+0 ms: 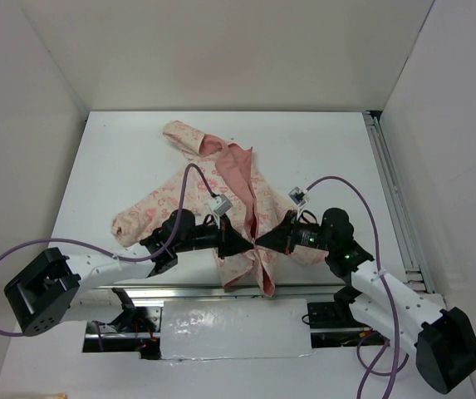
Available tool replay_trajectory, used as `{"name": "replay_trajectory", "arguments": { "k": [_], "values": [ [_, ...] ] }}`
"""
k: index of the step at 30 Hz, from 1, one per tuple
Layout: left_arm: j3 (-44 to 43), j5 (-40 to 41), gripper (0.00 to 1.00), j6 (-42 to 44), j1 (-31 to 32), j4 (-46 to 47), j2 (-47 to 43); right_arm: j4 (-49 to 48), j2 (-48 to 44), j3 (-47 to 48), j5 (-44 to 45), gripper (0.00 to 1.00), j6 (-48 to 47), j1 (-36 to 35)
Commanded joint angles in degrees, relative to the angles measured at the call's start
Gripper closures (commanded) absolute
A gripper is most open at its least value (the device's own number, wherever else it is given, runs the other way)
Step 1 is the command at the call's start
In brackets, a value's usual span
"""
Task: Zip up the jacket
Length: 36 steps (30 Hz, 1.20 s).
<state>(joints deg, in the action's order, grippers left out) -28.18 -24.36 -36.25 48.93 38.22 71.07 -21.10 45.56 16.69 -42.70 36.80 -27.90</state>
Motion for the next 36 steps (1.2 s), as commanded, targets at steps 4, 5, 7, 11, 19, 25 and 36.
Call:
{"name": "replay_trajectory", "arguments": {
  "k": [4,5,7,11,19,25,36],
  "values": [
    [-1.0,-8.9,1.0,4.6,0.7,1.7,-1.0,-8.0,-1.1,1.2,1.1,1.0,-1.5,-0.7],
    [-1.1,-9.7,1.0,4.4,0.7,1.1,-0.8,-8.2,-1.2,1.2,1.6,1.0,-1.6,-0.7],
    [-1.3,-12.9,1.0,3.9,0.7,0.5,0.5,-10.4,-1.4,1.1,2.4,1.0,-1.5,-0.7],
    [-1.3,-16.2,1.0,2.7,0.7,-0.8,2.6,-12.7,-1.3,1.2,3.4,1.0,-0.8,-0.7],
    [-1.7,-18.8,1.0,2.4,0.7,-3.5,4.8,-14.5,-3.5,0.7,8.7,1.0,0.7,-0.7],
    [-0.6,-19.9,1.0,1.1,0.7,-3.9,6.0,-14.3,-7.8,-1.4,16.7,1.0,0.8,-0.6],
    [2.0,-18.5,1.0,-0.1,1.4,-8.7,4.9,-9.4,-10.1,0.7,25.1,1.0,1.0,0.9]
  ]
}}
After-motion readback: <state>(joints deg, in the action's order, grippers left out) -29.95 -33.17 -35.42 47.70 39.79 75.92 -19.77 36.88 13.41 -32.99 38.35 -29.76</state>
